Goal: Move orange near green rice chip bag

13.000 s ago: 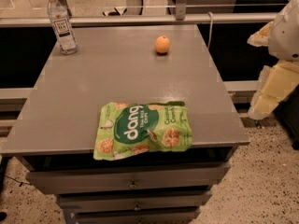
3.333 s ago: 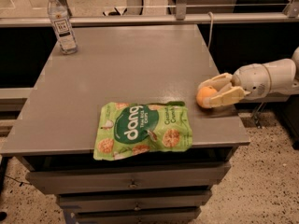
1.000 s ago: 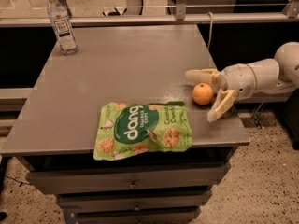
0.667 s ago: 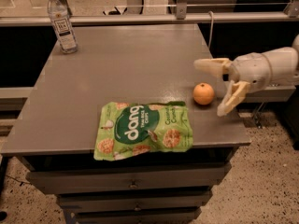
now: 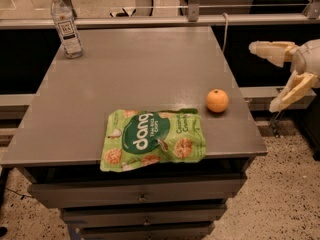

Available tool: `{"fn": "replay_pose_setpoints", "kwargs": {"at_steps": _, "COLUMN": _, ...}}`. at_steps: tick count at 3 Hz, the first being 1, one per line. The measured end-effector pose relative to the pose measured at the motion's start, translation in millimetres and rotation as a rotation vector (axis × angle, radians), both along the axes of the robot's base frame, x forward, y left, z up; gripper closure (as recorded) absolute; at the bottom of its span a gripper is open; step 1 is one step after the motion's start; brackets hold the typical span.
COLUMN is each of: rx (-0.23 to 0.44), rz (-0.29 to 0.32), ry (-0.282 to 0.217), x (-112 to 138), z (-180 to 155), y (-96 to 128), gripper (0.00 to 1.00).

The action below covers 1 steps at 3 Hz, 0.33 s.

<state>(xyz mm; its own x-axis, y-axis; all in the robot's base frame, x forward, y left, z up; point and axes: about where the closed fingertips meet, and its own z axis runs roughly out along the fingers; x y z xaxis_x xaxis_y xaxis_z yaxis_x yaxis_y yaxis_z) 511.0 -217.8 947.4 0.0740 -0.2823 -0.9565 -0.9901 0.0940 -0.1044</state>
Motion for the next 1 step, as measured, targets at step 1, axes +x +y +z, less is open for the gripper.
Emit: {"fn": "replay_pose_setpoints", "kwargs": {"at_steps": 1, "rx": 0.000, "rz": 0.000, "ry": 0.000, "x": 0.5, "z": -0.2, "y": 0.8, "gripper": 0.00}}
